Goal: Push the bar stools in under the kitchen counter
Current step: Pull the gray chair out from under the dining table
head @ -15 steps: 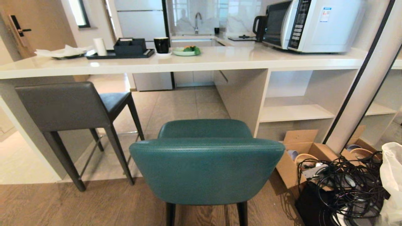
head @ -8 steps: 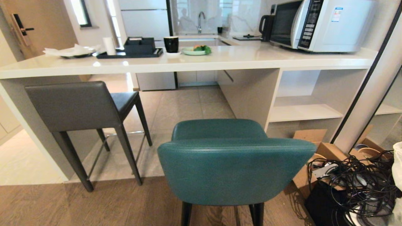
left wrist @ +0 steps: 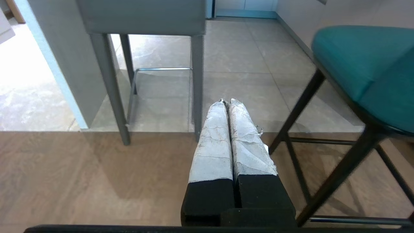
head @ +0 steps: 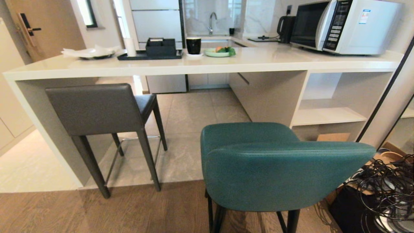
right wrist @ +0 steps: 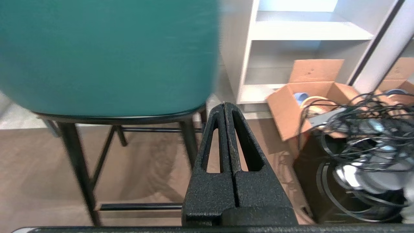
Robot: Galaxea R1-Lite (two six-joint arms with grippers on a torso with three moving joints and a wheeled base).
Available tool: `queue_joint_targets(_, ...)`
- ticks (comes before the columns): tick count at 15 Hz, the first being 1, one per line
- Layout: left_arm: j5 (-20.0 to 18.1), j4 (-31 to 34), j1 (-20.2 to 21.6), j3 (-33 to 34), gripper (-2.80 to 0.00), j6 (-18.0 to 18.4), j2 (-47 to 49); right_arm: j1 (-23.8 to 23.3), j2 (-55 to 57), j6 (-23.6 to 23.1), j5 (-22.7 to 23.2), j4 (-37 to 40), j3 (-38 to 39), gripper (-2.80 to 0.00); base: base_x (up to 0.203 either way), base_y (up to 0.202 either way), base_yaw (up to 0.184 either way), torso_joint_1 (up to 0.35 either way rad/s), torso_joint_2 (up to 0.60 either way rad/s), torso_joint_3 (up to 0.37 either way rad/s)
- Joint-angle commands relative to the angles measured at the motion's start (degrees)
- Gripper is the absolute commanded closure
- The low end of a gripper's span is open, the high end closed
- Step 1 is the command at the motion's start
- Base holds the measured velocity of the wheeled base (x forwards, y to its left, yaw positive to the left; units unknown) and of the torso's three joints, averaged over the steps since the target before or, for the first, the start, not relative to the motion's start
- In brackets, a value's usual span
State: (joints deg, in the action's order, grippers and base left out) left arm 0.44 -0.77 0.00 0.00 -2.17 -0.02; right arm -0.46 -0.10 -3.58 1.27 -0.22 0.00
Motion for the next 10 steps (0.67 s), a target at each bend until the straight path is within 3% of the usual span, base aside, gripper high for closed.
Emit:
queue_joint_targets(1,0.0,0.0,-0.1,0.1,0.0,-0.1,0.2,0.0,0.1,0.0,0.0,0.0,0.0,0.0,0.0,0.198,0.004,0.002,0.01,0.004)
queue_joint_targets(10,0.4,0.0,0.0,0.0,0.0,-0.6,0.2,0.0,0.1,0.4,0.0,-0.1,0.0,0.0,0.0,0.198,-0.002,0.002,0.0,0.002)
